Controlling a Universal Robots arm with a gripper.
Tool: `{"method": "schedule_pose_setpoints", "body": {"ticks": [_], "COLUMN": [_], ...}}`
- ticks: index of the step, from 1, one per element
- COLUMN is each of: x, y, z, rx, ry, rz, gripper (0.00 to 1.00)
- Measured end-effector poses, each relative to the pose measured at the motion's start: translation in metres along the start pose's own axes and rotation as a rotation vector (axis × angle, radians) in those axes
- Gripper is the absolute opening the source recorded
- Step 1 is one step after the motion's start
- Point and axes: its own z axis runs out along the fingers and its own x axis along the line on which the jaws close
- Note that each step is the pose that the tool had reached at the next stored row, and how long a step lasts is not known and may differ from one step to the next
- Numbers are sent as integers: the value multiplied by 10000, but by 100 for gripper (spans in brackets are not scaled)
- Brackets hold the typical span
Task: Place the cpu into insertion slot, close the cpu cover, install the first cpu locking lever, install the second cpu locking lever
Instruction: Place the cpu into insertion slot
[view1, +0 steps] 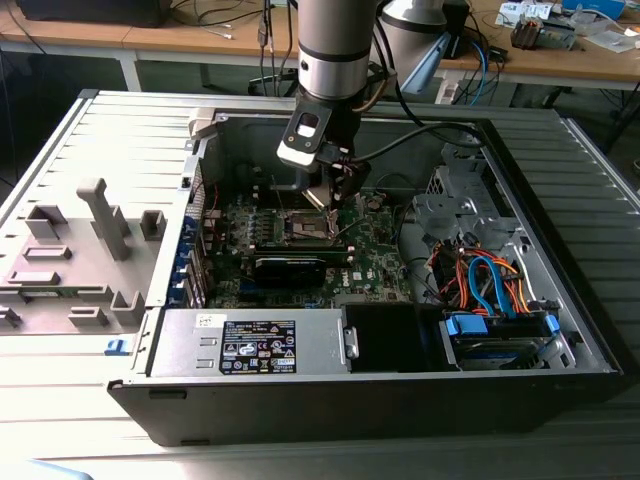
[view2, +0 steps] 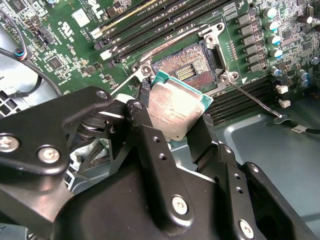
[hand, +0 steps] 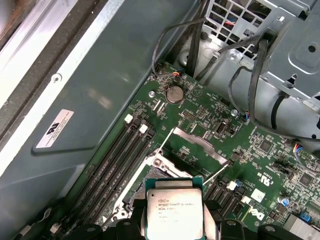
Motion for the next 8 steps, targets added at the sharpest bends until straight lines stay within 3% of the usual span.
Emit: {"method": "schedule_pose_setpoints", "body": {"ticks": [8], "x": [0], "y": [0], "z": [3], "rx": [-1], "ry": [-3], "rz": [53], "gripper": [55]}}
